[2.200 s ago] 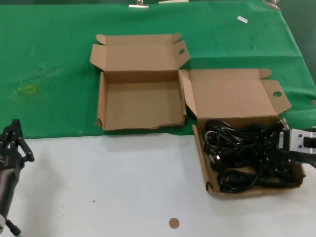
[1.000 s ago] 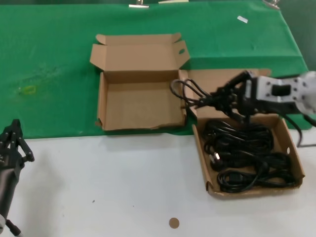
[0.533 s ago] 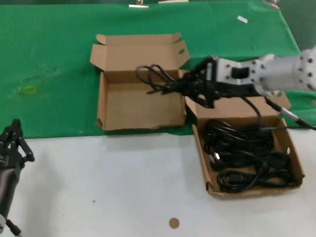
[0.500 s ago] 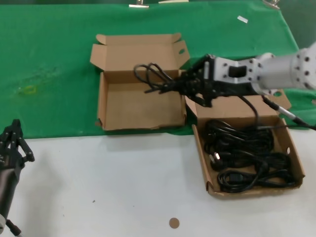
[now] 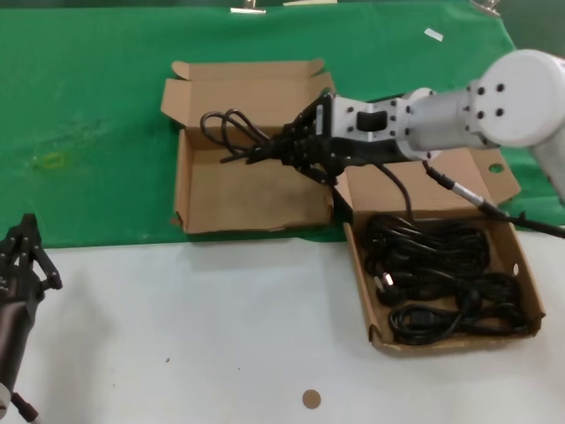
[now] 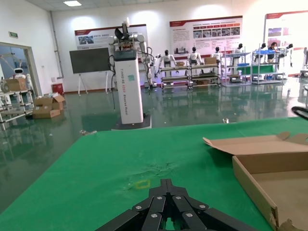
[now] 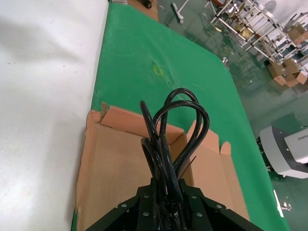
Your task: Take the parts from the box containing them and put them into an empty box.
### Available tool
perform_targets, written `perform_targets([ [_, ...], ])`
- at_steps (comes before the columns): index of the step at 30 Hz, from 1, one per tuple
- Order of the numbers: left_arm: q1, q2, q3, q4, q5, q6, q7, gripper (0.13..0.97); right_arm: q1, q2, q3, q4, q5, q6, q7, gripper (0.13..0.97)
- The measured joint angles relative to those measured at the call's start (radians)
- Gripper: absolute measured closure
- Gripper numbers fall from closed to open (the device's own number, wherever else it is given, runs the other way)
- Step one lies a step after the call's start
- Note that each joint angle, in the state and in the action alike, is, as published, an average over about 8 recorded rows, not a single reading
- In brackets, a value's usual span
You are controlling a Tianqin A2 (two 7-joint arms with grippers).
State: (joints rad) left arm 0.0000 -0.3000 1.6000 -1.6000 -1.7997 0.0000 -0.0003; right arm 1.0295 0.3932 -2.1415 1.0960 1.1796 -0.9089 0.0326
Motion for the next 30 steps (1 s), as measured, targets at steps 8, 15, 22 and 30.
perform_targets([
  [8,0.0,0.0,0.0,0.0,0.0,0.0,0.0,0.953,0.056,-0.069,-0.01,-0.15,0.008,0.044,-0.074,0.865],
  [15,0.0,0.0,0.0,0.0,0.0,0.0,0.0,0.953,0.103,-0.114,-0.01,-0.266,0.017,0.09,-0.141,0.857],
  [22,0.0,0.0,0.0,0.0,0.0,0.0,0.0,0.953,0.124,-0.138,-0.009,-0.334,0.033,0.106,-0.183,0.815],
  [30,0.0,0.0,0.0,0.0,0.0,0.0,0.0,0.953,0.134,-0.148,-0.008,-0.367,0.047,0.115,-0.205,0.72],
])
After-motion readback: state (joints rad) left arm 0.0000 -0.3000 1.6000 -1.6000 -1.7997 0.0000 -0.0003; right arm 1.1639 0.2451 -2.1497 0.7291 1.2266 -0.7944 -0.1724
